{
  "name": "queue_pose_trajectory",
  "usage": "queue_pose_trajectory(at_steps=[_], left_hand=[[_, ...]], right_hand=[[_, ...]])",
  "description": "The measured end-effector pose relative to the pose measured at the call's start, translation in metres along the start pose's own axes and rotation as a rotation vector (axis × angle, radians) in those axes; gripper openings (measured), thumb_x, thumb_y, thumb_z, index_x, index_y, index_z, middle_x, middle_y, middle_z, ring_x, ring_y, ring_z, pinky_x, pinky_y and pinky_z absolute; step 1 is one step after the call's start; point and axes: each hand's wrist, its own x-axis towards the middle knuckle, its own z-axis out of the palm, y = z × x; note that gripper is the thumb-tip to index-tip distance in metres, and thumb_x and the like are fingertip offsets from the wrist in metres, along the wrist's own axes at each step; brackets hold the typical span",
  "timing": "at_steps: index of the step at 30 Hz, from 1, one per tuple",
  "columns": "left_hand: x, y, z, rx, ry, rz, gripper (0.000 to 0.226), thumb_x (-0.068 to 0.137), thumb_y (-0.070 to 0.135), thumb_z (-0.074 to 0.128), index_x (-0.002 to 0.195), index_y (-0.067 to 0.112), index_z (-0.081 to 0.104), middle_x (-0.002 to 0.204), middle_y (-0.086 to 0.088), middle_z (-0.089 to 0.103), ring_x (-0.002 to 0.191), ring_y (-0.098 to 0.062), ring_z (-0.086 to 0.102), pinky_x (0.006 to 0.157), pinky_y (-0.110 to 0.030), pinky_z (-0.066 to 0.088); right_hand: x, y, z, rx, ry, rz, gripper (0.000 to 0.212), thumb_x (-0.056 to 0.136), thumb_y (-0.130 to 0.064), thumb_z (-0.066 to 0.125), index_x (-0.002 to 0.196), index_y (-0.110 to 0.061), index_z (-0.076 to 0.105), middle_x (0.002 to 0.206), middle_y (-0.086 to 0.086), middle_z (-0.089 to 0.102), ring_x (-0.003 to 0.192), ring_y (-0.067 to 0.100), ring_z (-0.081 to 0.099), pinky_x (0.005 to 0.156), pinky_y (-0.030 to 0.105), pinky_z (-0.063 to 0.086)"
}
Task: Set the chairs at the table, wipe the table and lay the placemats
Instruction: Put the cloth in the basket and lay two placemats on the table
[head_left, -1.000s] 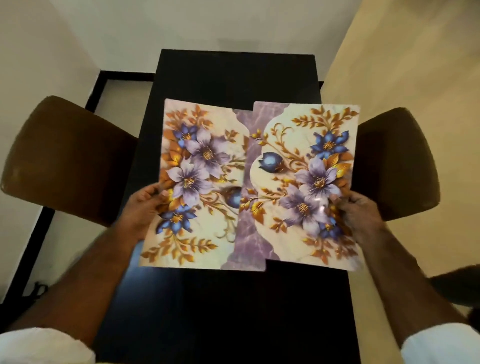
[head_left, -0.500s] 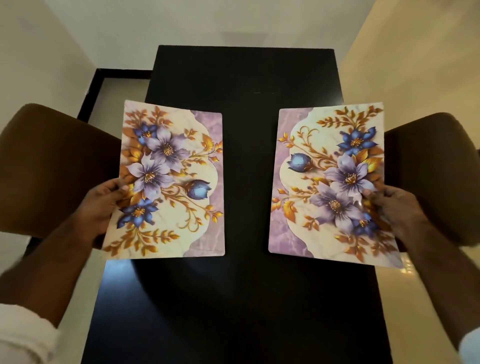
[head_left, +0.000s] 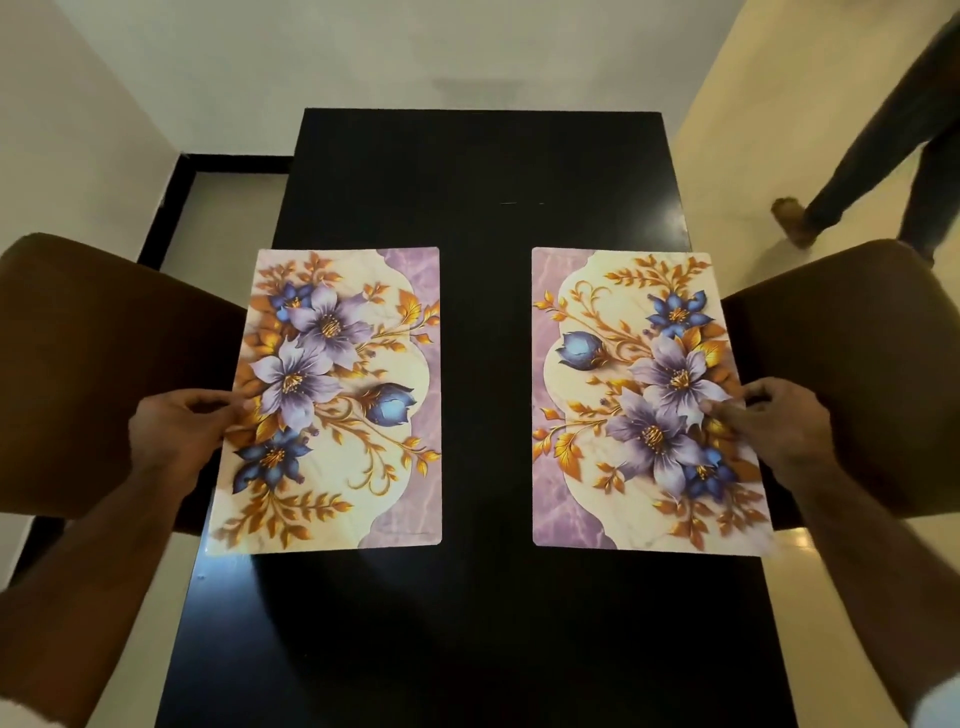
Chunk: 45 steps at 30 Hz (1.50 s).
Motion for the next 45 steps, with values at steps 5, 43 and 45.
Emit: queue_pose_trajectory(at_steps=[5, 43, 45], left_hand=[[-0.009, 0.005, 0.005, 0.091, 0.061, 0.080, 0.025, 0.087, 0.032, 0.092, 0.107, 0.019, 0.085, 0.100, -0.002, 0.081, 0.090, -0.027, 0.079, 0.086, -0.060, 0.066], [-0.178, 0.150, 0.253, 0.381, -0.305, 0.574, 0.044, 0.101, 0.035, 0.077, 0.139, 0.013, 0.074, 0.124, -0.002, 0.067, 0.097, -0.011, 0.063, 0.094, -0.029, 0.055], [-0.179, 0.148, 0.254, 0.363, -0.293, 0.564, 0.045, 0.100, 0.034, 0.079, 0.139, 0.013, 0.074, 0.124, -0.002, 0.068, 0.096, -0.010, 0.062, 0.092, -0.027, 0.052]], right_hand=[[0.002, -0.002, -0.001, -0.068, 0.032, 0.025, 0.037, 0.080, -0.051, 0.094, 0.092, -0.027, 0.069, 0.091, 0.000, 0.075, 0.082, 0.024, 0.076, 0.078, 0.055, 0.068], [0.007, 0.014, 0.008, 0.400, 0.011, 0.065, 0.028, 0.086, -0.026, 0.094, 0.112, -0.019, 0.086, 0.090, -0.011, 0.080, 0.082, 0.010, 0.080, 0.081, 0.038, 0.069], [0.007, 0.016, 0.008, 0.407, 0.018, 0.059, 0.027, 0.085, -0.028, 0.095, 0.110, -0.020, 0.086, 0.091, -0.012, 0.080, 0.084, 0.009, 0.079, 0.081, 0.038, 0.069]])
